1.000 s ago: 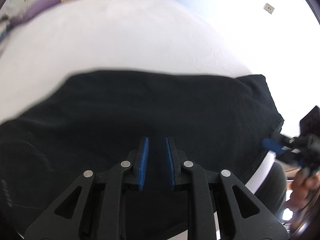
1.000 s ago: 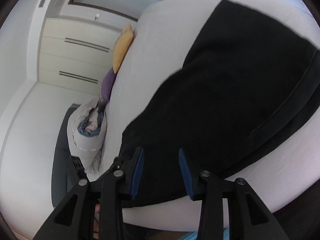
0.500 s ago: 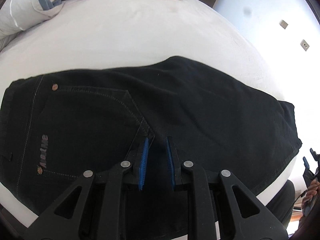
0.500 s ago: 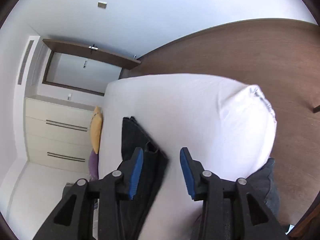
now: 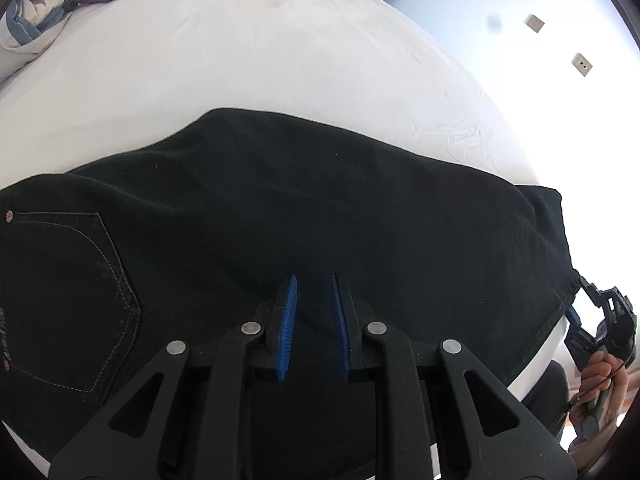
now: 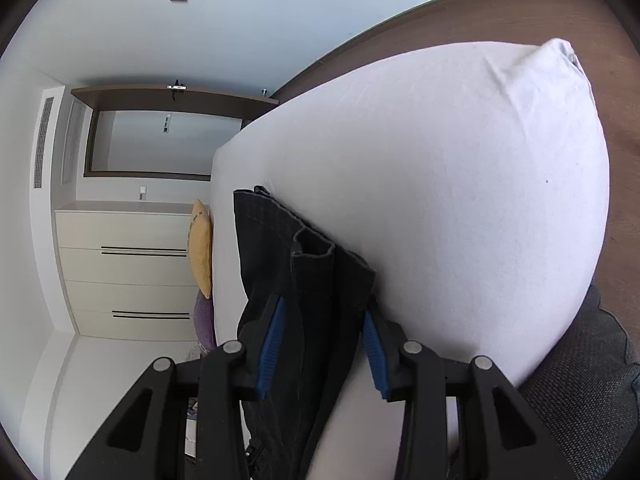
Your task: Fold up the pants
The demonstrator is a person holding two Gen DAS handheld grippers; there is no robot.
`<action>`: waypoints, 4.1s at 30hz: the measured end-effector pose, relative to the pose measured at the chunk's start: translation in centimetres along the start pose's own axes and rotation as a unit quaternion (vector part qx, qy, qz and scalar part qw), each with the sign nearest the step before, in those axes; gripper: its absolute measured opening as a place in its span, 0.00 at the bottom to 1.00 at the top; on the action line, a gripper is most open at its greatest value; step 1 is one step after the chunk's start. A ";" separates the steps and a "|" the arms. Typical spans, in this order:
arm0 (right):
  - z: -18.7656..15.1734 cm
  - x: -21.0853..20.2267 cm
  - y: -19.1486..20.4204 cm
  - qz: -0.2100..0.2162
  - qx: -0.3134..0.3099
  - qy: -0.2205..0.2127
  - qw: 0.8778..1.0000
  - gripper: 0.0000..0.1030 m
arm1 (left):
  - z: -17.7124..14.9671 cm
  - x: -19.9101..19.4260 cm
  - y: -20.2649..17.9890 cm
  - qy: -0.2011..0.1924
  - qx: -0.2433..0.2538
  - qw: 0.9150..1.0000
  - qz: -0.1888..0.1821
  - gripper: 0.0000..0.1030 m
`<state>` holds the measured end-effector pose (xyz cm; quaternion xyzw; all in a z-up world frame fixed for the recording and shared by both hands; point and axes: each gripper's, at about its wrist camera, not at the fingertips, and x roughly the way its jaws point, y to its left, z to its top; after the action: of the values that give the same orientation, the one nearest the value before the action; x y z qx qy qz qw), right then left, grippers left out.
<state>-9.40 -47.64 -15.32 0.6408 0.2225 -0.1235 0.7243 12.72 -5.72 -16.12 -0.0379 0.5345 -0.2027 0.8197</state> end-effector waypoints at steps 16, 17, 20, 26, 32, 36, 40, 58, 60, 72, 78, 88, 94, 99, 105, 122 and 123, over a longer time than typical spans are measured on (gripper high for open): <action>1.3 2.5 -0.1 0.048 0.015 -0.025 0.998 0.19 | 0.2 0.8 0.5 0.000 -0.013 0.999 -0.030 0.16; 1.4 2.4 -0.2 0.043 0.014 -0.025 0.999 0.15 | 0.2 1.2 0.4 0.004 -0.011 1.000 -0.027 0.16; 1.2 2.2 0.5 0.031 0.000 -0.029 0.999 0.14 | 0.3 1.9 0.4 0.010 -0.005 1.000 -0.018 0.16; -0.4 2.2 4.7 -0.010 -0.082 -0.042 0.996 0.13 | 0.5 1.9 1.8 0.017 -0.035 0.998 -0.049 0.16; -11.6 6.0 15.0 -0.049 -0.371 0.049 0.926 0.13 | 0.0 1.4 4.3 0.011 -0.097 0.992 -0.077 0.17; -22.6 10.4 16.2 -0.105 -0.551 0.142 0.816 0.12 | -0.3 0.1 6.5 0.002 -0.132 0.986 -0.100 0.60; -25.3 11.8 14.7 -0.125 -0.562 0.159 0.802 0.12 | -0.3 -1.0 8.0 0.003 -0.164 0.978 -0.132 0.77; -28.9 8.9 17.2 -0.109 -0.614 0.103 0.775 0.12 | 4.0 -1.2 8.1 0.096 -0.153 0.963 -0.202 0.70; -29.3 8.6 17.5 -0.104 -0.618 0.102 0.773 0.12 | 4.4 -1.1 8.1 0.106 -0.147 0.960 -0.211 0.48; -32.8 9.0 19.0 -0.069 -0.625 0.134 0.766 0.12 | 7.4 -5.2 9.6 0.091 -0.035 0.980 -0.172 0.10; -36.4 11.0 19.9 -0.048 -0.642 0.162 0.748 0.12 | 9.0 -7.2 13.1 0.090 0.021 0.988 -0.126 0.10; -40.2 15.7 18.0 -0.066 -0.627 0.229 0.741 0.12 | 8.4 -6.2 18.1 0.114 0.023 0.990 -0.080 0.10; -41.1 17.4 16.4 -0.087 -0.616 0.251 0.742 0.13 | 8.3 -6.3 20.0 0.112 0.019 0.991 -0.068 0.12; -41.0 17.4 15.6 -0.071 -0.579 0.303 0.753 0.52 | 8.2 -8.8 21.4 0.107 0.040 0.993 -0.028 0.31; -39.1 13.3 16.6 -0.001 -0.541 0.348 0.766 0.65 | 7.6 -12.8 23.8 0.057 0.043 0.996 0.047 0.54; -14.6 22.9 16.6 0.104 -0.264 0.399 0.872 0.65 | 1.2 -5.8 9.7 0.060 0.065 0.995 -0.040 0.54; -14.0 24.0 15.7 0.100 -0.251 0.412 0.870 0.64 | 1.0 -5.7 9.7 0.058 0.059 0.996 -0.046 0.54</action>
<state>16.48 -28.96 -14.23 0.4491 0.4590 0.2844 0.7119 14.47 5.14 -13.54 -0.0021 0.5655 -0.2734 0.7781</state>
